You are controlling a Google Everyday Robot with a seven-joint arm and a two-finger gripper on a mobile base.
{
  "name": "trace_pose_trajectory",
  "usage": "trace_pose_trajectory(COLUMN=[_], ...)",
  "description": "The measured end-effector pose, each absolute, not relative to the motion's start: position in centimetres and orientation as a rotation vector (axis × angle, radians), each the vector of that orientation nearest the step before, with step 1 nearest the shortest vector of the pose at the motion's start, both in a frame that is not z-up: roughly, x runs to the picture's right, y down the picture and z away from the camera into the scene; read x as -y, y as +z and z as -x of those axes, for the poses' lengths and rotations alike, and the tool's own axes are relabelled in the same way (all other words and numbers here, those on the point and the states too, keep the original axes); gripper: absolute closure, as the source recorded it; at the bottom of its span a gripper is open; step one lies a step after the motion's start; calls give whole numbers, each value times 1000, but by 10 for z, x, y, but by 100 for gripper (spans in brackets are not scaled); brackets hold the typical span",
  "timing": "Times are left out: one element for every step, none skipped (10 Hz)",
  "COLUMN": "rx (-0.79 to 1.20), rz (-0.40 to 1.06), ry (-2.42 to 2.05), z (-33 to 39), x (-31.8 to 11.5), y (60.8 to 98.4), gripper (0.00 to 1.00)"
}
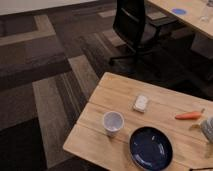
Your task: Place the eraser on the white sponge
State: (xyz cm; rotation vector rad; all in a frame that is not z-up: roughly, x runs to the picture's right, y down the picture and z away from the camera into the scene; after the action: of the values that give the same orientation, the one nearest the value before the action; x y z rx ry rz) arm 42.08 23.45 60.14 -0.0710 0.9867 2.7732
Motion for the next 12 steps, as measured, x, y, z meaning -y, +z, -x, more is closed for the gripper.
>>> trace_pose_trajectory(rx=[-987,-982,-983,-982,-981,-989,-999,-1001,-1006,-1033,-1056,-1055], rz=[48,39,23,7,-1,-2,6,12,20,1,-14,-16], ry=[2775,2780,2782,2785,2794,2802,2811,2819,2829,2835,2844,2843], z=[-432,-439,-447,-449,-447,-446,-445,-445,-447,-451,-451,-451], x=[-246,-256,-271,-277,-285,-293,-302,-305,-312,-322,-329,-328], y=[601,601,598,595,593,593,595,597,601,604,605,605], gripper=[35,35,35,35,35,35,35,35,35,35,35,35])
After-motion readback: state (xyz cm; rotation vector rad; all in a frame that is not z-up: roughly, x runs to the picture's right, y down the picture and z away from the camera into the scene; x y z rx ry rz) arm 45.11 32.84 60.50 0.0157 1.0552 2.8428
